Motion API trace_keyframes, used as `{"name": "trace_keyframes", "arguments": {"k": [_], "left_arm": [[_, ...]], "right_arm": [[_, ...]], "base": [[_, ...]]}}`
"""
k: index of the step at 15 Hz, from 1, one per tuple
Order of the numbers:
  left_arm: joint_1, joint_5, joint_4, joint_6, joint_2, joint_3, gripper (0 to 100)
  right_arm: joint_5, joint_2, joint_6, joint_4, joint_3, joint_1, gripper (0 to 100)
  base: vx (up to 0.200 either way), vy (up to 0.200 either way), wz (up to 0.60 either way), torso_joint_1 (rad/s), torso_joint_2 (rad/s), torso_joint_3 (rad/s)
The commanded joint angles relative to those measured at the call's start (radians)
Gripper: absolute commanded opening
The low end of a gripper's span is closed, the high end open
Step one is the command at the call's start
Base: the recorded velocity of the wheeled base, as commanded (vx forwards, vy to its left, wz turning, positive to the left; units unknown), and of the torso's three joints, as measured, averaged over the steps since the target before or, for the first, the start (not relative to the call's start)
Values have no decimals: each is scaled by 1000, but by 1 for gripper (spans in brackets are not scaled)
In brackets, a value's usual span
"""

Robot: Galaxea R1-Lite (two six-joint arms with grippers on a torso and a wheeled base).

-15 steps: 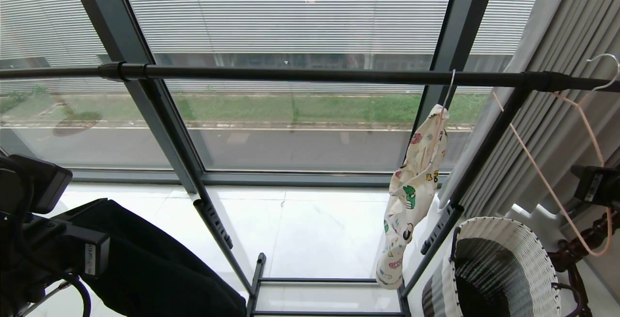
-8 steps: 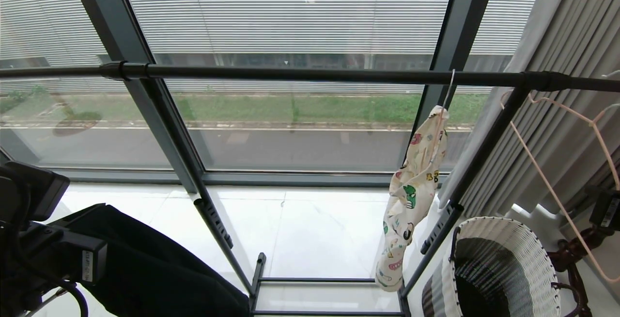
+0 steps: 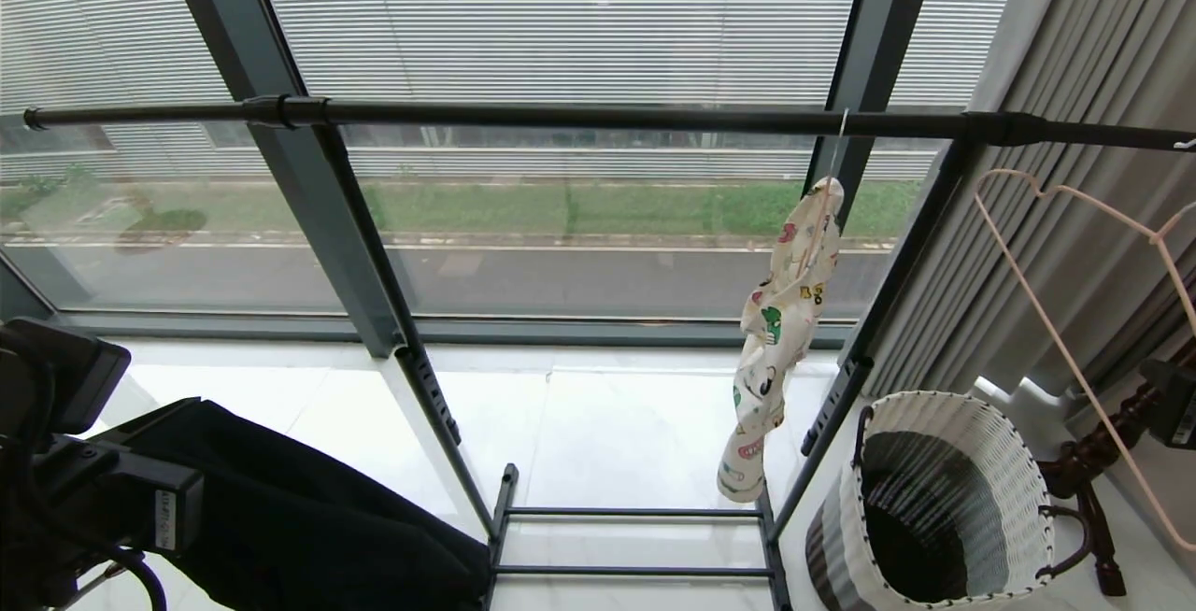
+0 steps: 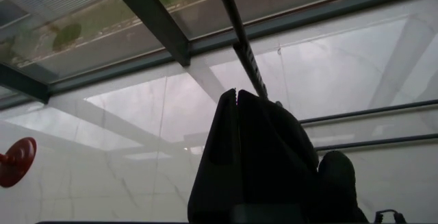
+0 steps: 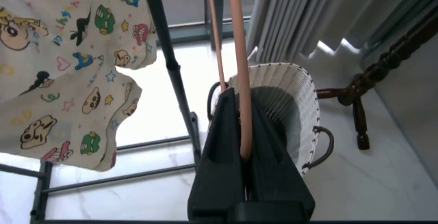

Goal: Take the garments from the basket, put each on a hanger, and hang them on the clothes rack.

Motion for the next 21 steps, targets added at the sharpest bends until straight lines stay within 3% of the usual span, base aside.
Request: {"name": "trace_keyframes", "arguments": {"k": [1, 6, 8, 13, 19, 21], "left_arm": [[0, 1, 0, 0, 3, 0, 0], [0, 1, 0, 0, 2, 0, 0], [0, 1, 0, 0, -3, 1, 0], [0, 1, 0, -2, -8, 5, 0], [-12, -6, 0, 0, -8, 3, 0], [-69, -6, 0, -2, 0, -23, 0]], "right_arm": [[0, -1, 0, -1, -2, 0, 0], [9, -24, -26, 1, 3, 6, 0], [72, -54, -75, 1, 21, 14, 0], [123, -93, -156, 2, 33, 42, 0], [123, -174, -231, 13, 101, 304, 0], [123, -177, -277, 13, 138, 439, 0]], "base": [[-200, 0, 0, 2, 2, 7], [-200, 0, 0, 0, 4, 1], [-200, 0, 0, 2, 2, 2], [-200, 0, 0, 3, 0, 1], [0, 0, 0, 0, 0, 0], [0, 0, 0, 0, 0, 0]]}}
